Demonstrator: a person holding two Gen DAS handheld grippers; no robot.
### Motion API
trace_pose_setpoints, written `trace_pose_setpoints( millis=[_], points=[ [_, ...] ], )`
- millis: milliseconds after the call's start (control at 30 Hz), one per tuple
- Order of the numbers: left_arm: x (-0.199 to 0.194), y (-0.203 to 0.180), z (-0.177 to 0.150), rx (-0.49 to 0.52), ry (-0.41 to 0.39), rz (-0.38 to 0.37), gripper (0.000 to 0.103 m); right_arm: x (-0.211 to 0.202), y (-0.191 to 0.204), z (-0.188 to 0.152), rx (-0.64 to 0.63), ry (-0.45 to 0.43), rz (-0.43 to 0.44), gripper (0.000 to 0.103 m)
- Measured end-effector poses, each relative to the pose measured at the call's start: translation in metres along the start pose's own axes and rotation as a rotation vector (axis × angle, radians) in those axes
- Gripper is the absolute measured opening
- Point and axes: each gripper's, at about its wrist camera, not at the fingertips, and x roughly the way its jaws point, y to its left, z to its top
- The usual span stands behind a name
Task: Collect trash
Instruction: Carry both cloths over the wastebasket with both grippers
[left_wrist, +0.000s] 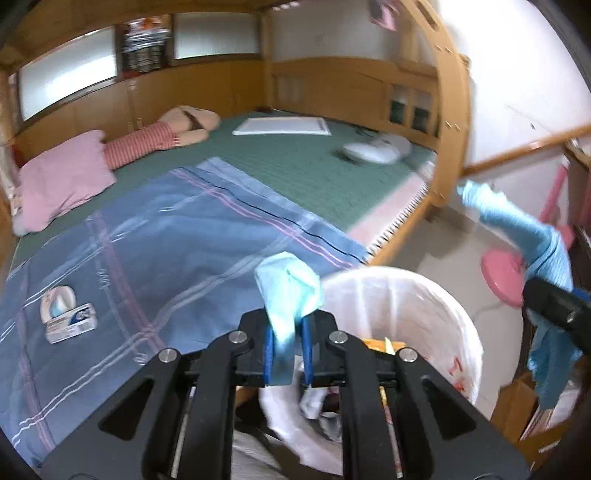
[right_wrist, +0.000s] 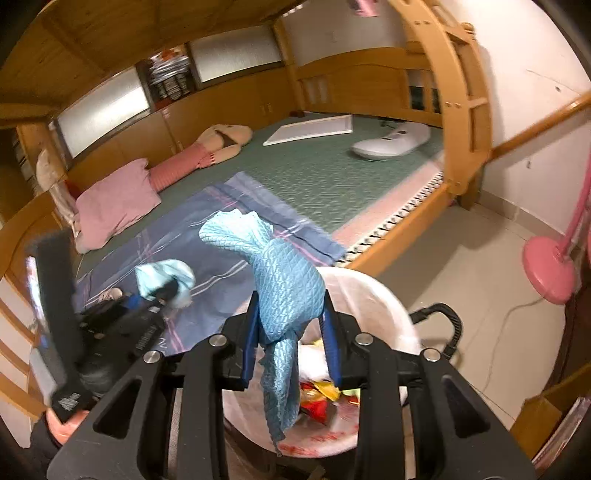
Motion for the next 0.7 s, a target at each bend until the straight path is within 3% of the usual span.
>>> trace_pose_setpoints(
  millis=[267, 367, 433, 500, 567, 700],
  points=[
    [0.034, -0.045, -0.015, 0.064, 0.075, -0.023, 0.018, -0.005, -0.027, -0.006, 0.051, -0.009, -0.033, 0.031],
    [0.046, -0.049, -0.019, 0.073, 0.114, -0.012, 0.025, -0.007, -0.036, -0.009, 0.063, -0.008, -0.037, 0.031],
    [0.048, -0.049, -0.021, 0.070, 0.125, -0.009, 0.036, -0.008, -0.038, -0.011, 0.067, -0.006, -0.039, 0.031],
    [0.047, -0.050, -0.021, 0.069, 0.122, -0.006, 0.067, -0.007, -0.038, -0.013, 0.071, -0.001, -0.039, 0.031],
    [0.041, -0.048, -0.020, 0.067, 0.089, 0.021, 0.076, -0.005, -0.038, -0.014, 0.073, 0.006, -0.038, 0.031],
    [0.033, -0.041, -0.014, 0.058, 0.071, 0.023, 0.079, 0.000, -0.038, -0.014, 0.072, 0.018, -0.034, 0.031]
  ],
)
